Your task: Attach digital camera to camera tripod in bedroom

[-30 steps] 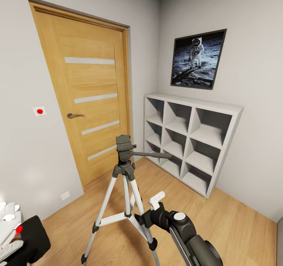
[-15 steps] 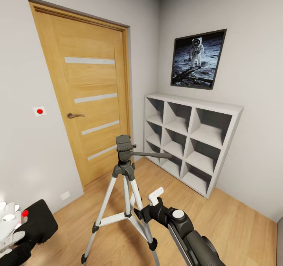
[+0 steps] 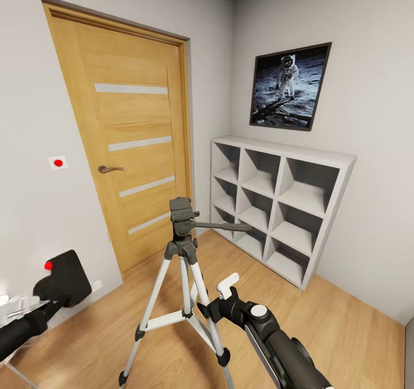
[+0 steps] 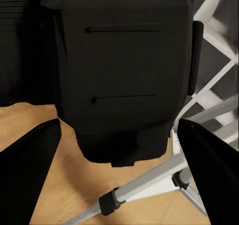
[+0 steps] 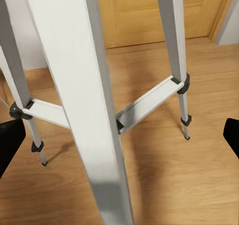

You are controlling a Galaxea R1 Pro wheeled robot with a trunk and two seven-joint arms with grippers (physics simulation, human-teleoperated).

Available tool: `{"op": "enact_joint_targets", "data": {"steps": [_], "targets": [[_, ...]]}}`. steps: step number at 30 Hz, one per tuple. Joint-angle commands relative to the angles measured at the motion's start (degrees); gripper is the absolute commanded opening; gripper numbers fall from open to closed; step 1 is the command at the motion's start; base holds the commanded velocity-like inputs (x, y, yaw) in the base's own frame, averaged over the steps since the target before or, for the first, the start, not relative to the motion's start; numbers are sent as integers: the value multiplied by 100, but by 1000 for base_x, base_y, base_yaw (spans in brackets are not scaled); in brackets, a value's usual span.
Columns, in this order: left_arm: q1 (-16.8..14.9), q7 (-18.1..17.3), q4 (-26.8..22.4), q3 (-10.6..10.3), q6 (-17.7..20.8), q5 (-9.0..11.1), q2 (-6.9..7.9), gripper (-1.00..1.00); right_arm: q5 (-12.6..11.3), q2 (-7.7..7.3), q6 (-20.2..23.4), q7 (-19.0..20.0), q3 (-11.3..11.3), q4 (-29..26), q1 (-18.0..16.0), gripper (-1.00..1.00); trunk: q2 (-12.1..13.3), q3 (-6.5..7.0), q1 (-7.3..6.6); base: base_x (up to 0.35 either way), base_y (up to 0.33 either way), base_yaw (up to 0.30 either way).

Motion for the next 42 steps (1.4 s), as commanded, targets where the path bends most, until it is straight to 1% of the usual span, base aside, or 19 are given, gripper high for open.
{"op": "enact_joint_targets", "data": {"steps": [1,5,9,10,16,17,18,22,23,27,30,32,33,35,39,42], "targets": [[-69,-25,0,-9,46,23,47,-100,14,2,11,22,4,32,-19,100,-13,-13,4,0,0,0],[-362,-135,11,-109,70,16,155,-100,11,18,-29,24,26,133,-54,100,-13,-13,4,0,0,0],[-725,-185,37,-359,83,3,216,-100,15,73,-50,25,40,281,-74,100,-13,-13,4,0,0,0],[-926,-194,72,-485,100,-1,255,-100,20,124,-58,25,56,368,-80,100,-13,-13,4,0,0,0],[-1465,-216,197,-713,166,-29,327,-100,106,242,-196,20,193,572,-88,100,-13,-13,4,0,0,0],[-1540,-227,199,-776,174,-53,338,-100,119,252,-232,20,209,613,-88,100,-13,-13,4,0,0,0],[-1540,-227,199,-776,174,-53,338,-100,119,252,-232,20,209,613,-88,100,-13,-13,4,0,0,0],[-1790,-276,123,-1108,194,-193,450,-100,151,278,-329,18,253,726,-99,100,-13,-13,4,0,0,0],[-1790,-276,123,-1108,194,-193,450,-100,151,278,-329,18,253,726,-99,100,-13,-13,4,0,0,0],[-2007,-302,32,-1417,194,-332,562,-100,165,286,-369,17,275,776,-104,100,-13,-13,4,0,0,0],[-2306,-412,-7,-1567,192,-388,635,-100,169,289,-382,17,282,793,-106,100,-13,-13,4,0,0,0],[-2550,-613,-16,-1700,193,-446,706,-100,169,290,-390,17,285,799,-107,100,-13,-13,4,0,0,0],[-2681,-736,-12,-1799,197,-511,751,-100,169,291,-393,17,286,802,-107,100,-13,-13,4,0,0,0],[-2971,-992,2,-2047,209,-715,863,-100,169,291,-398,17,287,805,-107,100,-13,-13,4,0,0,0],[-3531,-1531,20,-2574,358,-1239,1058,-100,168,290,-404,16,289,807,-108,100,-13,-13,4,0,0,0],[-3834,-1928,29,-2823,572,-1609,1133,-100,164,288,-410,12,286,805,-108,100,-13,-13,4,0,0,0]]}}
